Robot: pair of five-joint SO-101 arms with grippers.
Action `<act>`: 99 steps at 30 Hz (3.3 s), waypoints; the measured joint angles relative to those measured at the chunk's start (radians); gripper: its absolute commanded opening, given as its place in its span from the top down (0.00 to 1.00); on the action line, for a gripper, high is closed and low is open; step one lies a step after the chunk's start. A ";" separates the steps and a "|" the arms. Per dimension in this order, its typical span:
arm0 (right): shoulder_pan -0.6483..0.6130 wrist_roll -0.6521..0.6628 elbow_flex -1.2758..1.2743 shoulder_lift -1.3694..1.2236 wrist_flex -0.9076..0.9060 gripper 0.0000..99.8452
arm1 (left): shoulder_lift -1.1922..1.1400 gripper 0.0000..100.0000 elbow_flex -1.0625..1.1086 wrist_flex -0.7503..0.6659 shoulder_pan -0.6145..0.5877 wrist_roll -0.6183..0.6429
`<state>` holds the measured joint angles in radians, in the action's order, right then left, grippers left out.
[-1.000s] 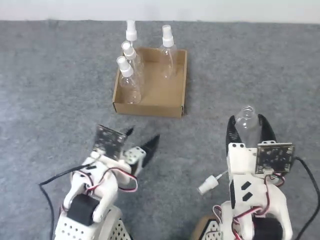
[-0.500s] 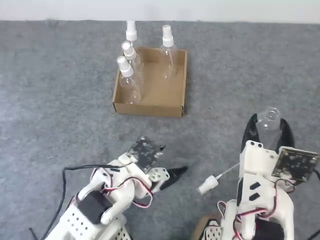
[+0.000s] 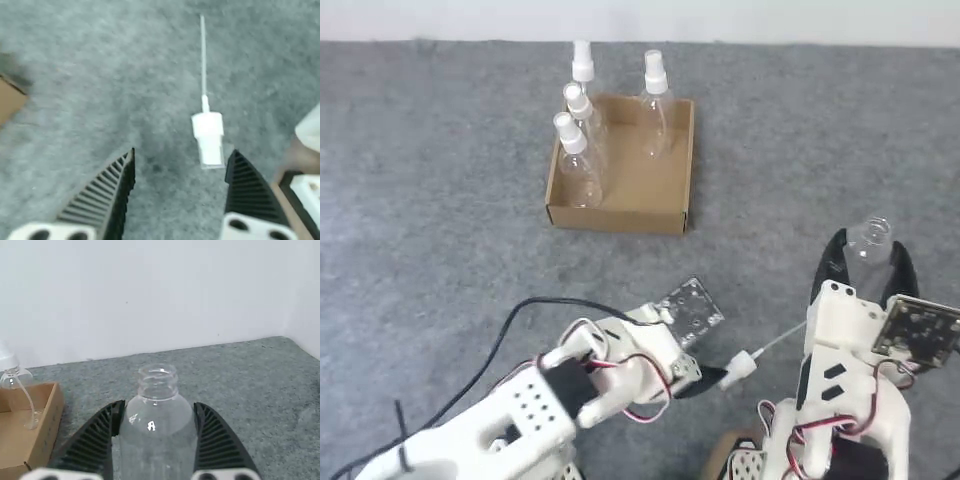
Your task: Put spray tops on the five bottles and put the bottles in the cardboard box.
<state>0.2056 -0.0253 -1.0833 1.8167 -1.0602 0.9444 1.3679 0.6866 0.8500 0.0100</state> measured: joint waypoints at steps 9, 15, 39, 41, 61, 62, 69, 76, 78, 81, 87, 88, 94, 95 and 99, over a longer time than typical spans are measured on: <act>0.000 0.000 0.000 0.000 0.000 0.97 | -0.302 0.72 -0.172 -0.006 0.023 0.000; 0.000 0.000 0.000 0.000 0.000 0.97 | -0.500 0.73 -0.282 0.011 0.069 -0.002; 0.005 0.000 0.000 0.000 0.000 0.97 | -1.033 0.94 -0.746 0.296 0.083 -0.038; 0.005 0.000 0.000 0.000 0.000 0.97 | -1.037 0.96 -0.753 0.304 0.084 -0.038; 0.002 0.000 0.000 0.000 0.000 0.97 | -1.037 0.99 -0.758 0.388 0.078 -0.071; 0.002 0.000 0.000 0.000 0.000 0.97 | -1.037 0.99 -0.760 0.391 0.071 -0.074; 0.002 0.000 0.000 0.000 0.000 0.97 | -1.026 0.99 -0.760 0.400 0.020 -0.074; 0.002 0.000 0.000 0.000 0.000 0.97 | -0.853 0.99 -0.720 0.413 -0.078 -0.071; 0.002 0.000 0.000 0.000 0.000 0.97 | -0.809 0.99 -0.715 0.413 -0.123 -0.071; 0.002 0.000 0.000 0.000 0.000 0.97 | -0.766 0.99 -0.710 0.413 -0.153 -0.071; 0.002 0.000 0.000 0.000 0.000 0.97 | -0.687 0.99 -0.680 0.413 -0.170 -0.069; 0.002 0.000 0.000 0.000 0.000 0.97 | -0.667 0.99 -0.672 0.413 -0.176 -0.072; 0.002 0.000 0.000 0.000 0.002 0.97 | -0.516 0.99 -0.655 0.413 -0.301 -0.028; 0.002 0.000 0.000 0.000 0.009 0.97 | -0.486 0.99 -0.651 0.413 -0.318 -0.021; 0.002 0.000 0.000 0.000 0.023 0.97 | -0.384 0.99 -0.603 0.410 -0.385 0.006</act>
<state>0.2071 -0.0253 -1.0833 1.8167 -1.0372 0.5608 0.7649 1.0963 0.4649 0.0161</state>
